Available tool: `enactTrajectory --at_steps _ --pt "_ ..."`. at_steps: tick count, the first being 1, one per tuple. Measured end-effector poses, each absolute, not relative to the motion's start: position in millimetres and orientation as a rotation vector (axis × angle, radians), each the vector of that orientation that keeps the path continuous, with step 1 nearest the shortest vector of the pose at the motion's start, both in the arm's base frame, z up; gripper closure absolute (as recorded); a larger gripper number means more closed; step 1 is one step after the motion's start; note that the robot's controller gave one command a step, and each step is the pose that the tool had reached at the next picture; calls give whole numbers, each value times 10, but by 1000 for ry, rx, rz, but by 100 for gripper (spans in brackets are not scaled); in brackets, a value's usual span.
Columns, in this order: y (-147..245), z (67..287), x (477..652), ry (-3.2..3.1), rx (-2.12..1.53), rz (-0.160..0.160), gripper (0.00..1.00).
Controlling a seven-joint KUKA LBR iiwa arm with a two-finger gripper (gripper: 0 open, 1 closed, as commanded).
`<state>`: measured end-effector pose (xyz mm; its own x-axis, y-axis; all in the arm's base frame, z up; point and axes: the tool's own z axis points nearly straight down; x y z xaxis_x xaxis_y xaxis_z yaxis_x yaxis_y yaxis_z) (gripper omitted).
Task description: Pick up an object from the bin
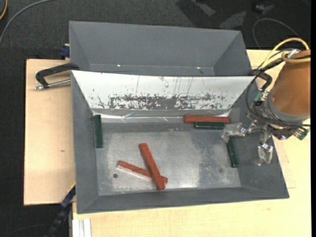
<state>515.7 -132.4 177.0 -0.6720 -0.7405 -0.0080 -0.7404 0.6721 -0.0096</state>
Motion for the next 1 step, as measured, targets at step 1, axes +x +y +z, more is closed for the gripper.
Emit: enactTrajectory --at_steps 1 --pt "-1473 1338 5186 2628 -1722 3 0"
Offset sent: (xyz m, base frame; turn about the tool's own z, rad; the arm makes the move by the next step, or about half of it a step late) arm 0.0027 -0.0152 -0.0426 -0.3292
